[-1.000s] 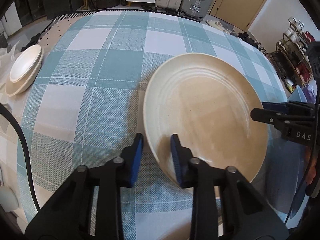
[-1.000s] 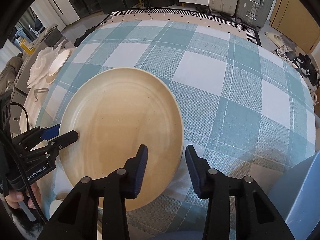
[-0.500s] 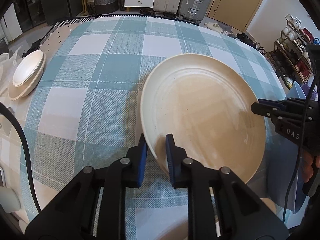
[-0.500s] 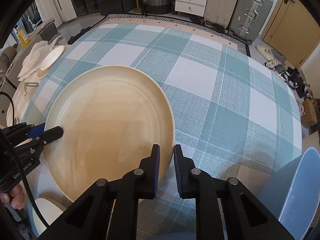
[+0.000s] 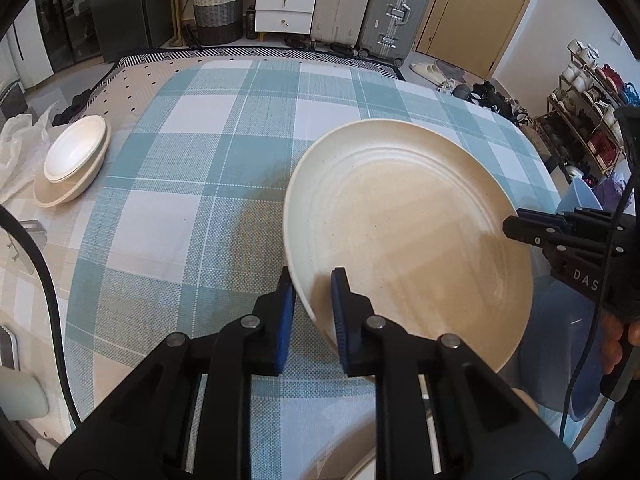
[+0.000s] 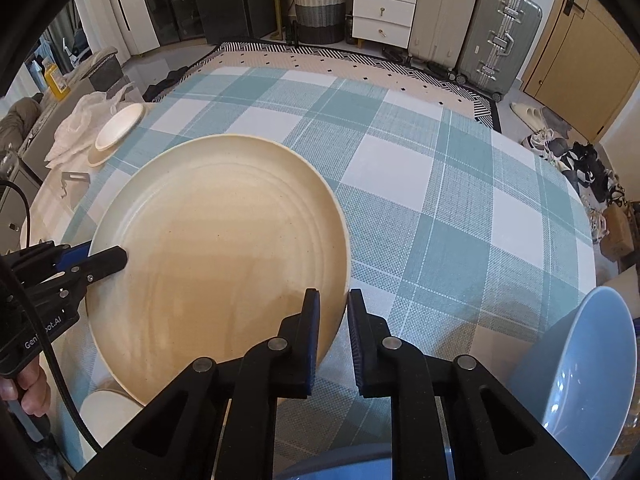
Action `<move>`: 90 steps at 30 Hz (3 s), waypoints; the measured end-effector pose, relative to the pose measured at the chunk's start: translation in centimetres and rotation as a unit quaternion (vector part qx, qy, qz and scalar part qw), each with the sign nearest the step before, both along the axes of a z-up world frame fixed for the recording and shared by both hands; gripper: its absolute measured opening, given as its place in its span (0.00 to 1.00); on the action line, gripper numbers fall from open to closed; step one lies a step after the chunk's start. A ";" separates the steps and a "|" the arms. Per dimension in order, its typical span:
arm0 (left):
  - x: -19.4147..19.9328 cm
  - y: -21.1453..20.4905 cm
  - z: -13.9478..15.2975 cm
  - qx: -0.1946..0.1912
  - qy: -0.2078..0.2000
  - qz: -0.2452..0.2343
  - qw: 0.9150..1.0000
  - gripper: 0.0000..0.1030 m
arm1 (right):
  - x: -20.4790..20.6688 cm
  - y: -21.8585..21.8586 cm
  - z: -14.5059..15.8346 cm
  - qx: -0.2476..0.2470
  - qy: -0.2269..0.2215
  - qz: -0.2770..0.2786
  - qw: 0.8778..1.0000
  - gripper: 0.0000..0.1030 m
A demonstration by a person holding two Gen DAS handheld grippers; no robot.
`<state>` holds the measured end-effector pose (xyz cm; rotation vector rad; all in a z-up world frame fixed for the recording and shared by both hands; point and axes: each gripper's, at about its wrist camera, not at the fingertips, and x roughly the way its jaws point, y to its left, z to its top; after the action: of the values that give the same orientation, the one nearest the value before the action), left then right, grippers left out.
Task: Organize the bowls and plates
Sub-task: 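Lift the second cream plate with both tools and hold it tilted, then carry the tilted cream plate with both tools toward the first cream plate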
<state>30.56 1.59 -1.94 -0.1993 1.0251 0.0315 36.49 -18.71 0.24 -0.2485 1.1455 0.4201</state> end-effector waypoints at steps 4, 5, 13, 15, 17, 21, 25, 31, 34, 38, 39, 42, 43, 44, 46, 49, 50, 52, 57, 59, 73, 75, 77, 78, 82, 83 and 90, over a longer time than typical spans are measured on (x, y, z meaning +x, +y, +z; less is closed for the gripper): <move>-1.1 0.2 1.2 -0.001 -0.010 0.002 1.000 0.15 | -1.0 0.1 1.3 0.005 -0.011 0.003 1.000 0.14; -1.4 0.2 1.6 0.001 -0.013 0.002 1.000 0.15 | -1.3 0.0 1.7 0.007 -0.014 0.004 1.000 0.14; -4.2 0.0 4.0 0.007 -0.034 -0.001 0.999 0.15 | -3.7 0.0 4.2 0.019 -0.032 0.003 0.999 0.14; -5.2 0.1 4.6 0.007 -0.037 -0.001 0.999 0.15 | -4.6 0.1 4.9 0.022 -0.036 0.003 0.999 0.14; -6.1 0.1 5.2 0.007 -0.041 -0.002 0.999 0.15 | -5.4 0.1 5.5 0.024 -0.041 0.003 0.999 0.14; -8.2 -0.1 6.3 0.010 -0.051 -0.003 0.999 0.15 | -7.3 0.0 6.7 0.030 -0.051 0.002 0.998 0.14; -9.9 -0.3 7.1 0.009 -0.055 -0.006 0.998 0.15 | -9.2 -0.1 7.6 0.031 -0.058 0.001 0.998 0.14; -13.2 -0.8 8.1 0.016 -0.062 -0.009 0.998 0.15 | -12.1 -0.3 8.5 0.038 -0.064 0.002 0.997 0.14; -14.9 -1.0 8.5 0.019 -0.067 -0.011 0.998 0.15 | -13.4 -0.4 8.8 0.041 -0.068 0.001 0.997 0.14; -16.8 -1.4 8.7 0.024 -0.072 -0.014 0.997 0.15 | -15.2 -0.6 9.1 0.046 -0.073 0.000 0.996 0.14; -17.2 -1.5 8.7 0.024 -0.073 -0.014 0.997 0.15 | -15.6 -0.7 9.1 0.047 -0.074 0.000 0.996 0.14; -18.5 -1.7 8.8 0.025 -0.075 -0.016 0.997 0.15 | -16.8 -0.7 9.0 0.046 -0.076 0.000 0.996 0.14; -19.0 -1.8 8.8 0.026 -0.076 -0.018 0.997 0.15 | -17.1 -0.8 8.9 0.046 -0.077 0.001 0.996 0.14; -19.5 -1.9 8.8 0.025 -0.077 -0.019 0.997 0.15 | -17.5 -0.9 9.0 0.047 -0.077 0.001 0.996 0.14; -20.1 -2.0 8.8 0.024 -0.079 -0.021 0.996 0.15 | -18.2 -1.1 9.0 0.048 -0.079 0.001 0.996 0.14; -21.3 -2.4 8.7 0.024 -0.083 -0.026 0.996 0.15 | -19.2 -1.4 9.1 0.049 -0.082 0.000 0.995 0.14; -21.7 -2.5 8.7 0.024 -0.085 -0.028 0.996 0.15 | -19.6 -1.5 9.1 0.049 -0.083 -0.002 0.995 0.14; -21.9 -2.7 8.6 0.021 -0.085 -0.031 0.996 0.15 | -20.1 -1.7 9.1 0.048 -0.084 -0.005 0.995 0.14; -22.7 -2.9 8.3 0.019 -0.086 -0.040 0.995 0.15 | -21.3 -1.8 9.1 0.045 -0.086 -0.010 0.995 0.14; -23.2 -2.9 8.2 0.017 -0.086 -0.042 0.995 0.15 | -21.7 -1.9 9.1 0.046 -0.087 -0.010 0.995 0.14; -24.7 -2.6 6.1 0.019 -0.080 -0.060 0.995 0.15 | -23.8 -1.8 7.0 0.049 -0.074 -0.014 0.996 0.14; -24.7 -2.7 5.7 0.022 -0.079 -0.060 0.995 0.15 | -24.2 -1.7 6.6 0.046 -0.072 -0.014 0.996 0.14; -24.6 -2.7 5.3 0.024 -0.077 -0.061 0.995 0.15 | -24.5 -1.7 6.4 0.045 -0.072 -0.015 0.996 0.14; -24.6 -2.7 5.1 0.024 -0.076 -0.063 0.995 0.15 | -24.7 -1.7 6.2 0.044 -0.071 -0.015 0.996 0.14; -24.5 -2.9 4.3 0.026 -0.071 -0.071 0.995 0.15 | -25.3 -1.9 5.6 0.045 -0.066 -0.019 0.997 0.14; -24.5 -2.9 4.1 0.027 -0.070 -0.074 0.994 0.15 | -25.4 -2.0 5.4 0.045 -0.064 -0.020 0.997 0.14; -24.3 -3.2 3.1 0.034 -0.062 -0.086 0.994 0.16 | -25.8 -2.2 4.1 0.040 -0.058 -0.026 0.997 0.14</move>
<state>6.28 -1.65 1.14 -0.0501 0.9124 -0.1008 10.69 -20.91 4.39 -0.1698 1.0160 0.3992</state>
